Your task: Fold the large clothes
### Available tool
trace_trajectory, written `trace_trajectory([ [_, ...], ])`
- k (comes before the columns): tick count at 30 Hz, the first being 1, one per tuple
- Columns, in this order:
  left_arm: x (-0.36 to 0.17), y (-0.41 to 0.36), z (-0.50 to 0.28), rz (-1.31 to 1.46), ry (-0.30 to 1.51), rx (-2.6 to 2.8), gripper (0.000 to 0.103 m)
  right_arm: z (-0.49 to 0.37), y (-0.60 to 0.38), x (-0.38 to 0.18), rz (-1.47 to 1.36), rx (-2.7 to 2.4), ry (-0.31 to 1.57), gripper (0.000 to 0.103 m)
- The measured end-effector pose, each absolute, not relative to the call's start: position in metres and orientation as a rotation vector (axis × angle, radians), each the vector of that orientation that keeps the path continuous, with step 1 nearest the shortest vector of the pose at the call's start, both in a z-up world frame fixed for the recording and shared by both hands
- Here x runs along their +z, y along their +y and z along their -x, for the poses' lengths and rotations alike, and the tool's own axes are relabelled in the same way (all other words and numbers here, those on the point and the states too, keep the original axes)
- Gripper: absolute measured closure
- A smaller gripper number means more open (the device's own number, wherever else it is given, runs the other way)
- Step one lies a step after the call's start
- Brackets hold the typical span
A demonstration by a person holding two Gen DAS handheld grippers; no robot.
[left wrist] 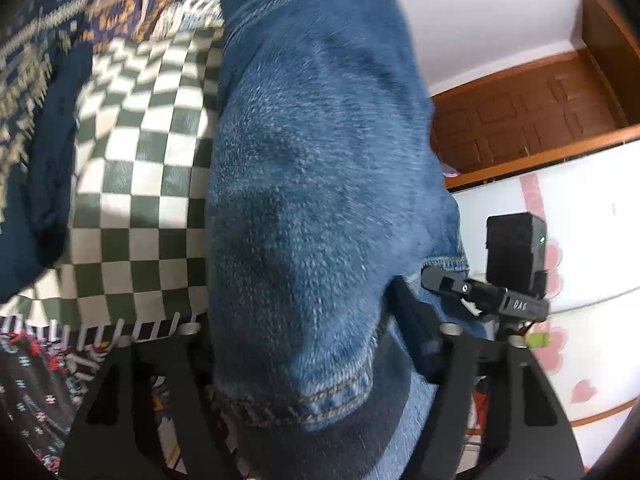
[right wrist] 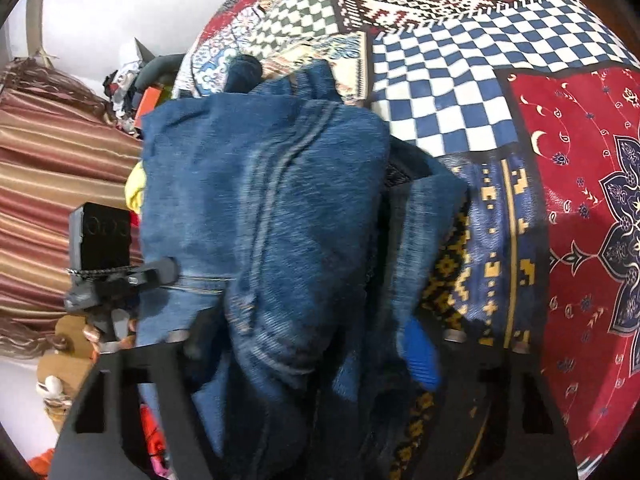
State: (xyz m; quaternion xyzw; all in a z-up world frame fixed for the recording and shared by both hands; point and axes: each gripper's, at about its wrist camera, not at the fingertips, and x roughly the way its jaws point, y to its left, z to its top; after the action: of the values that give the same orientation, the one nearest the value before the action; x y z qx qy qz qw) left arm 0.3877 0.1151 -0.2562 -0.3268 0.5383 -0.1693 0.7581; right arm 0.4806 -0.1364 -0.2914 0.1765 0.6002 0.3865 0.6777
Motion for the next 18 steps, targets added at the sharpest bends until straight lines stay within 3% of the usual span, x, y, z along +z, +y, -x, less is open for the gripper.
trace_trajectory([
  [4,-0.219,0.103,-0.366,0.606,1.101,-0.367,0.055,-0.471,-0.126,-0.271,-0.384,0.881,1.318,0.066],
  [11,-0.127,0.138,-0.319,0.534,0.913,-0.326,0.057,-0.443,-0.074,-0.195,-0.27,0.931,1.171,0.07],
  [18,-0.048,0.226,-0.279,0.486,0.763,-0.227,0.057,-0.426,-0.005,-0.121,-0.248,1.031,1.003,0.07],
])
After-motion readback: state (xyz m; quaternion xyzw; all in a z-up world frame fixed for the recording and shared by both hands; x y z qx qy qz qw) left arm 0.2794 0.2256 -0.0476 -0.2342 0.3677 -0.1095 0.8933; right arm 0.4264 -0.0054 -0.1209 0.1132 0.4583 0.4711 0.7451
